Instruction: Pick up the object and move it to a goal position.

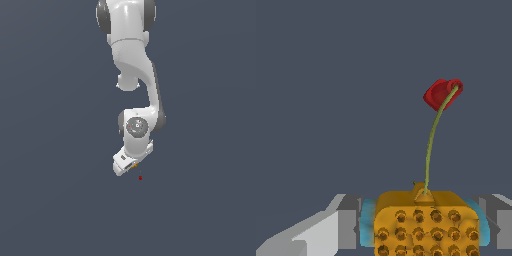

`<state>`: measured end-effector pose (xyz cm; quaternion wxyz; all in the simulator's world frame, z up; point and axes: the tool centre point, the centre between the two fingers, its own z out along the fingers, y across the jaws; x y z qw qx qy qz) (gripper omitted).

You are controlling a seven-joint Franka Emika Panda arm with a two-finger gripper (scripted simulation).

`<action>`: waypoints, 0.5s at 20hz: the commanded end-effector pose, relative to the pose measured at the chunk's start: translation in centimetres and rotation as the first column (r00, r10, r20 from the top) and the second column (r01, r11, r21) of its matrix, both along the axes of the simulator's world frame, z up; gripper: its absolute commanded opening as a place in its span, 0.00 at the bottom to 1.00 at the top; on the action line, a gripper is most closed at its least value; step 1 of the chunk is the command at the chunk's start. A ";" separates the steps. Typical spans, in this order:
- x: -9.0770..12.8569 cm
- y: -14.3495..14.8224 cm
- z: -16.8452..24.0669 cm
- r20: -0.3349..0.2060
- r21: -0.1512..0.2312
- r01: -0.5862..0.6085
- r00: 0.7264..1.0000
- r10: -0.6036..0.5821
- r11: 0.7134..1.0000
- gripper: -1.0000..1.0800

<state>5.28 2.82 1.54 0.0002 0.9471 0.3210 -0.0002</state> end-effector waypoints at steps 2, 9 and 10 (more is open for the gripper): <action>0.0 0.0 0.0 0.000 0.000 -0.001 1.000 0.001 1.000 0.00; 0.1 1.2 0.8 0.000 0.000 0.000 1.000 0.000 1.000 0.00; 0.2 1.8 1.2 0.000 0.000 0.000 1.000 0.000 1.000 0.00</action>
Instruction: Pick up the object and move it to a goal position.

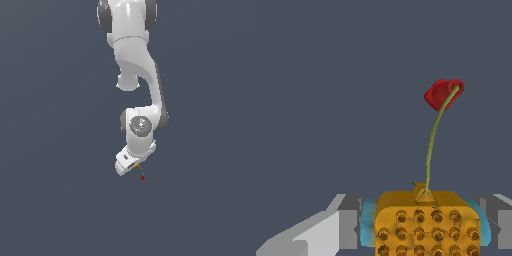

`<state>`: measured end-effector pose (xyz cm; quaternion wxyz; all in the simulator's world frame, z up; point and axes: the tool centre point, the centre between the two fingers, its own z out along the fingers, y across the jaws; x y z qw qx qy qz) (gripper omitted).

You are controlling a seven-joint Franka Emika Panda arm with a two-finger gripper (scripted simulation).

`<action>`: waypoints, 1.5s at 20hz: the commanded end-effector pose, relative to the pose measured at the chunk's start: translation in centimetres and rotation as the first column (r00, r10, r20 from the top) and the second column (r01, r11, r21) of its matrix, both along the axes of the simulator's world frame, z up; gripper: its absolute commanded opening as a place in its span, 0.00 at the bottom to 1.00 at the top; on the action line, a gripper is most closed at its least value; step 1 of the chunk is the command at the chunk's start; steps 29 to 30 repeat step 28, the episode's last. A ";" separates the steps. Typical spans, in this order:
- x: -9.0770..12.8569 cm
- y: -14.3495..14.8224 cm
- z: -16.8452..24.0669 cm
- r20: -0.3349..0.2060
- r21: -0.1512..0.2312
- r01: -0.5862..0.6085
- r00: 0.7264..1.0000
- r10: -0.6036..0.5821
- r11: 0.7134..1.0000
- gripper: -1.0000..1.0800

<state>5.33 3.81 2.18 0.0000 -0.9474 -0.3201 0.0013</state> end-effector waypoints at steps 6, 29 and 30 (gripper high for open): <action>0.7 5.6 3.8 0.002 0.001 -0.002 1.000 0.002 1.000 0.00; 2.7 18.0 12.3 0.002 0.001 -0.002 1.000 0.002 1.000 0.00; 2.7 18.0 12.3 0.002 0.001 -0.002 1.000 0.002 1.000 0.00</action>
